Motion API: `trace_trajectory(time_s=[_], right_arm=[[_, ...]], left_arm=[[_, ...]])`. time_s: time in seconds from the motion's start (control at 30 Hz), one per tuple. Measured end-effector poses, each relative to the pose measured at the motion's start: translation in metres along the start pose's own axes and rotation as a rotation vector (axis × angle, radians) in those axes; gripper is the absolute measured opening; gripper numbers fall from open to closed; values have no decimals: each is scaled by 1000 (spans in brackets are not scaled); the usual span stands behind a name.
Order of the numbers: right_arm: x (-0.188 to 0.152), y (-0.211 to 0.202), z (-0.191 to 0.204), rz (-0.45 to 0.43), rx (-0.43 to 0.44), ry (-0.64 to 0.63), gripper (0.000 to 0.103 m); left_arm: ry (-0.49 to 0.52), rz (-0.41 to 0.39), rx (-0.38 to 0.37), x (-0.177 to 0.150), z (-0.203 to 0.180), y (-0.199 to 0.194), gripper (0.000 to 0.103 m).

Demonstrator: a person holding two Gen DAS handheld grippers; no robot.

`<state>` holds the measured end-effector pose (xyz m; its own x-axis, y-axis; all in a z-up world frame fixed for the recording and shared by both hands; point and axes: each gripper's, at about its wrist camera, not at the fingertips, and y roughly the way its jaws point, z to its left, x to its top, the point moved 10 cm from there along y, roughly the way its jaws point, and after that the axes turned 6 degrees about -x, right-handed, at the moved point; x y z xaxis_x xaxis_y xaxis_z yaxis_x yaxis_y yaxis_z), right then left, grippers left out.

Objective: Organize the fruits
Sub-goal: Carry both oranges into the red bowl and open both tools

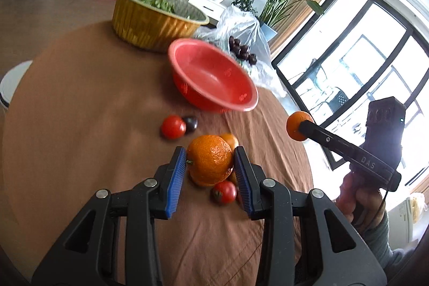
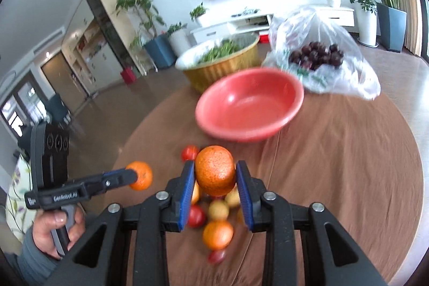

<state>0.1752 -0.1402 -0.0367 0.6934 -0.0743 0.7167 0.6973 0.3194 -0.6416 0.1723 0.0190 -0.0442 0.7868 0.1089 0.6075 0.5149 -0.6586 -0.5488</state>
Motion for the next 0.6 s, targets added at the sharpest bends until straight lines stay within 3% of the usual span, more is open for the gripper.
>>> trace_trajectory(time_s=[0.13,0.33,0.6], right_arm=[[43,18,-16,-29,8,44,34],[79,71,-44,42,-30,97,33],[75,120,-59,124,-58,85,34]], left_arm=[[96,-18,41,53,-14,17,34],[155,44,72,104,-18,77,34],[175,161,153,116,9,160,34]])
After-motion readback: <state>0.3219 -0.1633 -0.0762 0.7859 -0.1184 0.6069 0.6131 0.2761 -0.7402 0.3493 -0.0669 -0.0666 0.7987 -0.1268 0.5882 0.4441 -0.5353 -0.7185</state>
